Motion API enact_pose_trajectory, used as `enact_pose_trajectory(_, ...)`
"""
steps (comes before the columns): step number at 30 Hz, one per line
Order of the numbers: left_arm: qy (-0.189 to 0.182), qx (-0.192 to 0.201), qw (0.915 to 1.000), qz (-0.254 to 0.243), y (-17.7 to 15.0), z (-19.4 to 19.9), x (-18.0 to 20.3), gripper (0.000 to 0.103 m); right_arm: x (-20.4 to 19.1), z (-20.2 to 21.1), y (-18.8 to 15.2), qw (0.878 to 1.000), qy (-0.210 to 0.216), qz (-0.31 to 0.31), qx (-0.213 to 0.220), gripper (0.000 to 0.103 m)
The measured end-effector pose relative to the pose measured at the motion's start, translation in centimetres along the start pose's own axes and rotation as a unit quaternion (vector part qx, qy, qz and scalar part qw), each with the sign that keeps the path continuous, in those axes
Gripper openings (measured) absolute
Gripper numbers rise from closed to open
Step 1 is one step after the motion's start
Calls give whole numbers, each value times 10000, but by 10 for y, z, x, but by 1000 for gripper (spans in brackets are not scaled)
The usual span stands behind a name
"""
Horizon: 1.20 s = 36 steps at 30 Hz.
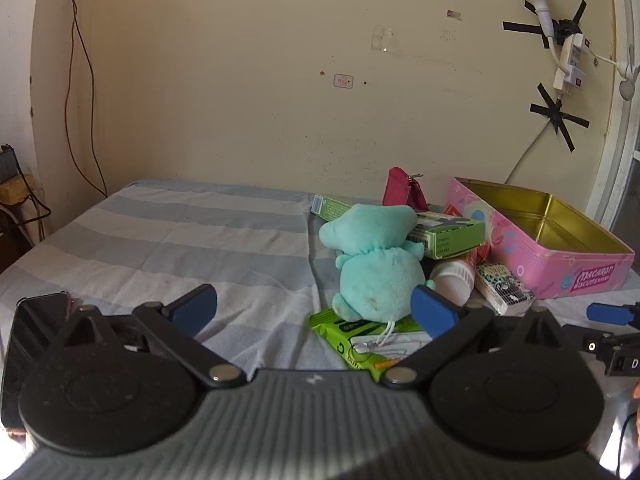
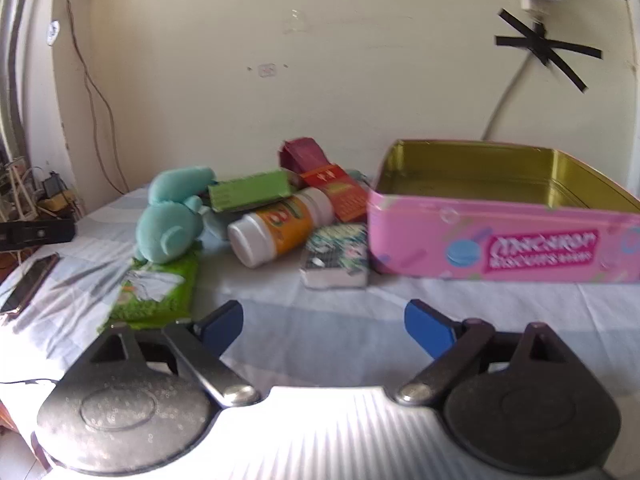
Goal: Organize objects
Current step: 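Grasp the mint-green plush toy with the left gripper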
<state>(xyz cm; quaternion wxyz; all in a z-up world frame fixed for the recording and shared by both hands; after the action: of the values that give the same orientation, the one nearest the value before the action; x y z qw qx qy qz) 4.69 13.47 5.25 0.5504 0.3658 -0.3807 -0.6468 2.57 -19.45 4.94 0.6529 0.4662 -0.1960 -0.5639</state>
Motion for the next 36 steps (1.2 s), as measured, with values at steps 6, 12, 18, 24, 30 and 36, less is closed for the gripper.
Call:
enact_pose_trajectory(6,-969,-237,9943,366,11,-48,-3,89,-39,-49,28,9953,883,0,-399,58)
enact_pose_trajectory(12,-1953,-326,9767,828,13,-78,-6,79,-65,-89,36,9872,1406,120,-739,55)
enact_pose_trajectory(18,-1976,-638,9735,961,4,-101,2,65,-77,-123,31,9826,1567,187,-979,56)
enact_pose_trajectory(24,-1902,-603,9753,947,6,-83,14,59,-69,-107,27,9770,1902,5,-968,39)
enact_pose_trajectory(30,-2302,-325,9720,330,9,-52,80,58,-36,-50,2,9810,1751,68,-832,39)
enact_pose_trajectory(36,-2779,-598,9577,-442,-1,-66,170,59,39,-5,-21,9822,1368,-939,-877,38)
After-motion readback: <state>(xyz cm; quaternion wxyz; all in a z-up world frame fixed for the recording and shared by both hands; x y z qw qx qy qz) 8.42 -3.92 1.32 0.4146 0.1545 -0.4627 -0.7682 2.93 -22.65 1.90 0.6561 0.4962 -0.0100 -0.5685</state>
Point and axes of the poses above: each gripper's, at about its wrist camera, not at the fingertips, and z roughly against the way its jaws point, x to its right, y to its top, the point moved 3 cm from there along -z, roughly the way its jaws point, and after that the axes turned 9 degrees about -z, right-handed, at the moved point
